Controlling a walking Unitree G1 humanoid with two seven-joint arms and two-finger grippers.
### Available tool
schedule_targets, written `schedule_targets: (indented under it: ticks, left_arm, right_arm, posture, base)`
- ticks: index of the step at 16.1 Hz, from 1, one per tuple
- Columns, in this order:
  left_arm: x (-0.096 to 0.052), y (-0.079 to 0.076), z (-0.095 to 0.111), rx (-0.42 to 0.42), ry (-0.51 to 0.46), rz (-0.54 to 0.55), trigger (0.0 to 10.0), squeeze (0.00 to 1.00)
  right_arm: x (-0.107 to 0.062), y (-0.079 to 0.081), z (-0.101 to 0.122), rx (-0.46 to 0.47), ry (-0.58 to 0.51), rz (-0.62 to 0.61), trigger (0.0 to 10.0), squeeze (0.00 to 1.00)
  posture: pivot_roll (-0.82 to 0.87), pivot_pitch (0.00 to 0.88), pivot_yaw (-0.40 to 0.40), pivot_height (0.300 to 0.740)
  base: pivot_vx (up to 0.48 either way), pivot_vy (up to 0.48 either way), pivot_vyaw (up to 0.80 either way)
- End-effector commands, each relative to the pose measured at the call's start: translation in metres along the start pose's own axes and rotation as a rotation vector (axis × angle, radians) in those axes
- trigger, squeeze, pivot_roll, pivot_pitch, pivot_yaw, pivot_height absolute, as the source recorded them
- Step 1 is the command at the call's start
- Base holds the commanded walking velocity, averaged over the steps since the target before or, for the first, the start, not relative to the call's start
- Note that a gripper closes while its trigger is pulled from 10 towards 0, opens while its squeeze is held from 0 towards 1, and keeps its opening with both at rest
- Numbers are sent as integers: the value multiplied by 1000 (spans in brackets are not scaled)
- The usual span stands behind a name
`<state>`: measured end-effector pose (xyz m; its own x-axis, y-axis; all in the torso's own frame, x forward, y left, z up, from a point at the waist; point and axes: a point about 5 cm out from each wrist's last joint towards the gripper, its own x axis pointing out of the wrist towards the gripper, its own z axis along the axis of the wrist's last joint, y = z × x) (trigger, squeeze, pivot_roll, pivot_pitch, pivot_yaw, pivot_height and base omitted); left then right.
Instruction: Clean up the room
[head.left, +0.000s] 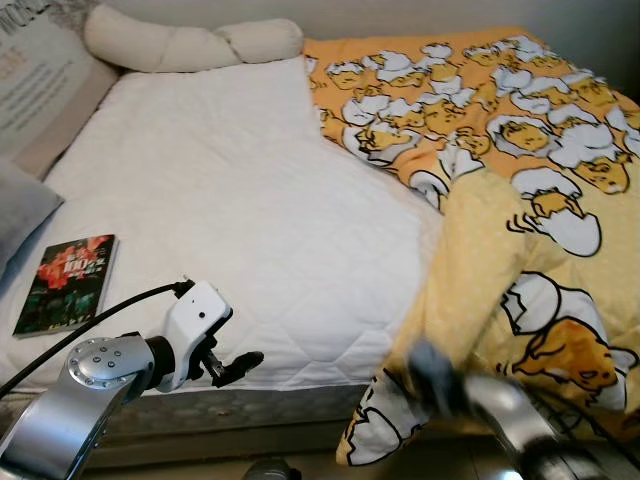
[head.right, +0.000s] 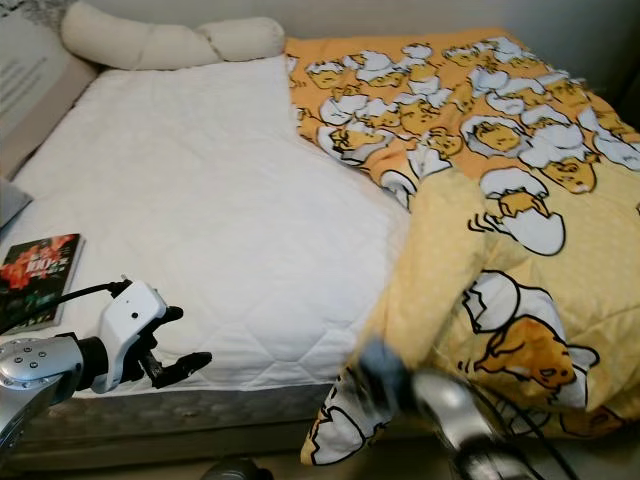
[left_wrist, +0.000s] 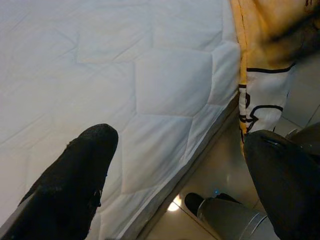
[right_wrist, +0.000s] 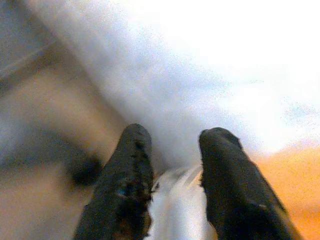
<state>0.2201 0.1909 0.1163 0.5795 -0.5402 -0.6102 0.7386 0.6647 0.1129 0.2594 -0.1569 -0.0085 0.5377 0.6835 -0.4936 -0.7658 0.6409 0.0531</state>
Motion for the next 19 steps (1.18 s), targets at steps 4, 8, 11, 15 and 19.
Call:
schedule_targets:
  ticks: [4,8,11,15,19]
  left_arm:
    - [0,3,0,18,7,0,10000,0]
    - [-1,-6,6,63,-15,-92,10000,0]
    - [-1,-7,6,57,-10,-110,10000,0]
    - [-2,-11,2,67,18,-135,10000,0]
    - [-3,-12,2,70,29,-141,10000,0]
  right_arm:
    - [9,-40,35,126,-22,-395,10000,1000]
    - [16,-51,46,109,112,-668,10000,1000]
    - [17,-49,38,66,221,-759,10000,1000]
    - [20,-31,11,183,312,-733,10000,0]
    - [13,-27,-5,288,359,-732,3804,0]
  posture:
    - [263,0,79,740]
    - [291,0,69,740]
    - [287,0,78,740]
    - [286,0,93,740]
    - [288,0,97,740]
  base:
    - [0,0,0]
    - [0,0,0]
    - [0,0,0]
    - [0,0,0]
    - [0,0,0]
